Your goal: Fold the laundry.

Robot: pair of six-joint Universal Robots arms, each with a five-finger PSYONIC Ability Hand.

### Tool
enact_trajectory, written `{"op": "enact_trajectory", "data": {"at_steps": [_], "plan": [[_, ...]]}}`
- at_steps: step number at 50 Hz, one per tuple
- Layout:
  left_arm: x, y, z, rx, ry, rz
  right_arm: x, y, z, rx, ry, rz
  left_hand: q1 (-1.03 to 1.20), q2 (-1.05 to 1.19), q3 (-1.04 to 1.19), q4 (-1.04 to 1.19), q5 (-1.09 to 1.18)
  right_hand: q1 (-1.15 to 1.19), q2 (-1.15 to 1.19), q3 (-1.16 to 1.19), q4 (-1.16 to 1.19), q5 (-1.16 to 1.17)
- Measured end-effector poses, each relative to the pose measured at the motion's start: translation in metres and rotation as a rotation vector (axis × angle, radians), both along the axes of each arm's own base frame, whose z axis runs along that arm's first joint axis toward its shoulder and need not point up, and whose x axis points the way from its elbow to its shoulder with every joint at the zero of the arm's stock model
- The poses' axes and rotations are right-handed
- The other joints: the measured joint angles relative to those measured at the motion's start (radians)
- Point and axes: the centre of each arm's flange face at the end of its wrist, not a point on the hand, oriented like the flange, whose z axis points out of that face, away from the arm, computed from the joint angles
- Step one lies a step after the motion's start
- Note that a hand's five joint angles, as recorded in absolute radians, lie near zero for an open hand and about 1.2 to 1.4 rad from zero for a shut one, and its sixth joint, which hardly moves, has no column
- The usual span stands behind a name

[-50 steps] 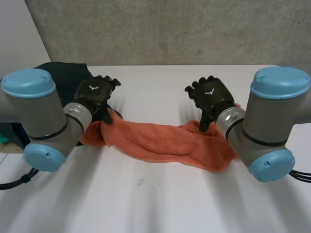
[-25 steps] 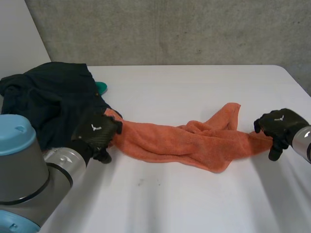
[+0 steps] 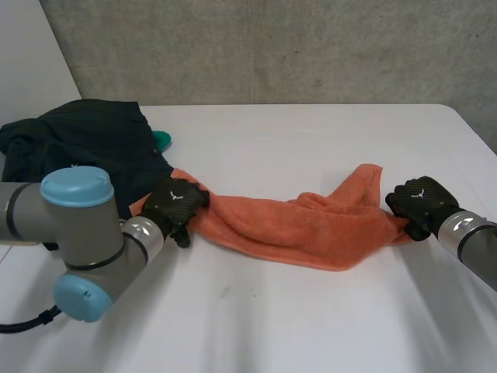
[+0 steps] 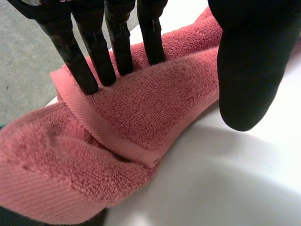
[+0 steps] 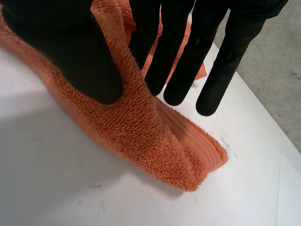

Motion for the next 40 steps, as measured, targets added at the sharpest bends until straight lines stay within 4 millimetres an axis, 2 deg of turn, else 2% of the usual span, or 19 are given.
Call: {"op": "enact_trajectory", "data": {"at_steps": [9, 12, 18, 22, 23, 26, 27, 28, 29, 33, 35, 38, 40], "plan": [[-0.009, -0.02, -0.007, -0.044, -0.023, -0.014, -0.001, -0.005, -0.005, 0.004, 0.008, -0.018, 0.13, 0.121, 0.115, 0.131, 0.136, -0.001, 0.007, 0.025, 0.03, 0.012], [-0.011, -0.025, -0.008, -0.065, -0.043, -0.024, -0.002, -0.005, -0.005, 0.004, 0.01, -0.023, 0.231, 0.215, 0.211, 0.225, 0.226, -0.001, 0.007, 0.025, 0.03, 0.012], [-0.015, -0.033, -0.01, -0.101, -0.07, -0.038, -0.003, -0.006, -0.004, 0.001, 0.013, -0.033, 0.663, 0.664, 0.654, 0.675, 0.66, -0.001, 0.007, 0.025, 0.033, 0.012], [-0.018, -0.035, -0.001, -0.123, -0.061, -0.036, -0.006, -0.009, -0.001, -0.011, 0.023, -0.058, 0.663, 0.709, 0.7, 0.719, 0.673, -0.001, 0.007, 0.025, 0.033, 0.012], [-0.018, -0.035, 0.005, -0.132, -0.053, -0.035, -0.007, -0.01, 0.001, -0.016, 0.027, -0.068, 0.663, 0.709, 0.7, 0.719, 0.673, -0.001, 0.007, 0.025, 0.033, 0.012], [-0.018, -0.03, 0.041, -0.174, 0.0, -0.025, -0.012, -0.015, 0.011, -0.041, 0.05, -0.118, 0.663, 0.709, 0.7, 0.719, 0.673, -0.001, 0.007, 0.027, 0.033, 0.012], [-0.018, -0.029, 0.047, -0.18, 0.009, -0.023, -0.013, -0.015, 0.013, -0.045, 0.053, -0.125, 0.663, 0.709, 0.7, 0.719, 0.673, -0.001, 0.007, 0.027, 0.033, 0.012], [-0.016, -0.025, 0.065, -0.197, 0.042, -0.016, -0.016, -0.017, 0.021, -0.063, 0.063, -0.15, 0.663, 0.709, 0.7, 0.72, 0.673, -0.001, 0.007, 0.029, 0.033, 0.012], [-0.015, -0.023, 0.075, -0.204, 0.061, -0.011, -0.017, -0.018, 0.026, -0.073, 0.067, -0.161, 0.663, 0.709, 0.7, 0.722, 0.673, -0.001, 0.007, 0.029, 0.033, 0.012], [-0.002, -0.003, 0.142, -0.245, 0.197, 0.017, -0.024, -0.016, 0.082, -0.166, 0.087, -0.232, 0.663, 0.709, 0.7, 0.723, 0.673, -0.001, 0.007, 0.03, 0.033, 0.021], [0.006, 0.006, 0.168, -0.259, 0.245, 0.028, -0.026, -0.009, 0.112, -0.206, 0.087, -0.248, 0.663, 0.709, 0.7, 0.723, 0.673, -0.001, 0.007, 0.03, 0.034, 0.021], [0.019, 0.02, 0.2, -0.275, 0.29, 0.048, -0.026, 0.007, 0.16, -0.268, 0.081, -0.259, 0.663, 0.711, 0.7, 0.723, 0.673, -0.001, 0.007, 0.03, 0.034, 0.022], [0.027, 0.027, 0.214, -0.279, 0.302, 0.06, -0.026, 0.017, 0.182, -0.295, 0.079, -0.258, 0.663, 0.711, 0.701, 0.723, 0.673, -0.001, 0.007, 0.03, 0.034, 0.022]]}}
